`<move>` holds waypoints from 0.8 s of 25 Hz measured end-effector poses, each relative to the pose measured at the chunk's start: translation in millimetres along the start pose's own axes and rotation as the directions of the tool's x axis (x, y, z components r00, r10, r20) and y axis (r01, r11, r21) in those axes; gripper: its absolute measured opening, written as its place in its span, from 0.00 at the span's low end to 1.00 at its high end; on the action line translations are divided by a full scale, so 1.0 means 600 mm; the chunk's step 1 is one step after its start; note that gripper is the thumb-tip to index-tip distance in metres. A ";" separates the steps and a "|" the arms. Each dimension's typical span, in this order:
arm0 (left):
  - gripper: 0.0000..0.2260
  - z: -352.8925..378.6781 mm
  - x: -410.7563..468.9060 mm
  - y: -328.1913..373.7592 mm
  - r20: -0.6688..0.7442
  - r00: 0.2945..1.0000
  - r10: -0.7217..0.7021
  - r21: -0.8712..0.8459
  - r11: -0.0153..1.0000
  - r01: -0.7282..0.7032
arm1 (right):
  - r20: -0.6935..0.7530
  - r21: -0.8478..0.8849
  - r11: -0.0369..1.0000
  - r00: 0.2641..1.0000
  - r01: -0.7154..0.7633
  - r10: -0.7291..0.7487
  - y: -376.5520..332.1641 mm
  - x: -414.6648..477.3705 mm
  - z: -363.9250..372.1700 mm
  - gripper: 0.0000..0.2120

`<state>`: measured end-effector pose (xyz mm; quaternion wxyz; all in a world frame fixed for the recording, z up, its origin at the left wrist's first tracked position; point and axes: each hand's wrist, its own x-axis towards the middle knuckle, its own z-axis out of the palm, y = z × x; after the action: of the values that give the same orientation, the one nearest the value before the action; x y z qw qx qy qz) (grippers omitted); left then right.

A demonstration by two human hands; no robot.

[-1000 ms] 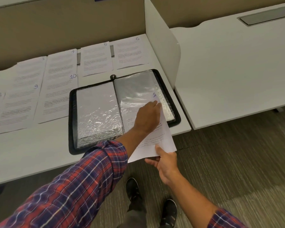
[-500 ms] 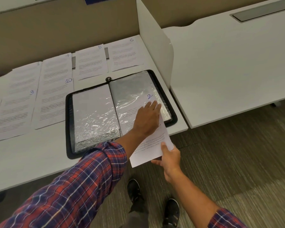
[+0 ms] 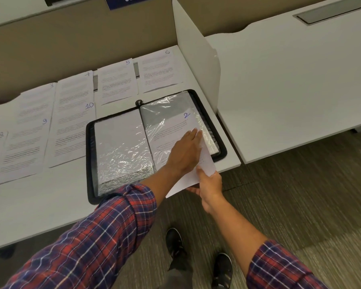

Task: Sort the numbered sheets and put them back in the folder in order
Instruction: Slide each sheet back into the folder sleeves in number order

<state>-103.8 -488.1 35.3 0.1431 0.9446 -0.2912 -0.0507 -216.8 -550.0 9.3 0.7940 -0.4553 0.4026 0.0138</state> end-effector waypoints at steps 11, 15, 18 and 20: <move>0.05 -0.026 -0.062 -0.077 -0.130 0.989 -0.071 -0.051 0.997 0.065 | -0.056 0.093 0.995 0.998 0.033 -0.028 0.017 0.001 0.050 0.07; 0.06 -0.030 -0.064 -0.083 -0.100 0.994 -0.039 -0.062 0.998 0.033 | -0.077 0.063 0.997 0.996 0.054 -0.049 -0.005 0.021 0.084 0.05; 0.07 -0.031 -0.066 -0.082 -0.075 0.997 -0.027 -0.103 0.995 0.019 | -0.097 0.030 0.998 0.994 0.060 -0.057 -0.012 0.043 0.101 0.09; 0.07 -0.030 -0.065 -0.090 -0.070 0.997 -0.020 -0.141 0.990 0.010 | -0.082 0.032 0.998 0.995 0.060 -0.057 -0.018 0.055 0.110 0.12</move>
<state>-104.1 -418.9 36.6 0.2193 0.9355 -0.2744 -0.0384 -149.2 -519.3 12.7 0.7848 -0.4532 0.4213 -0.0351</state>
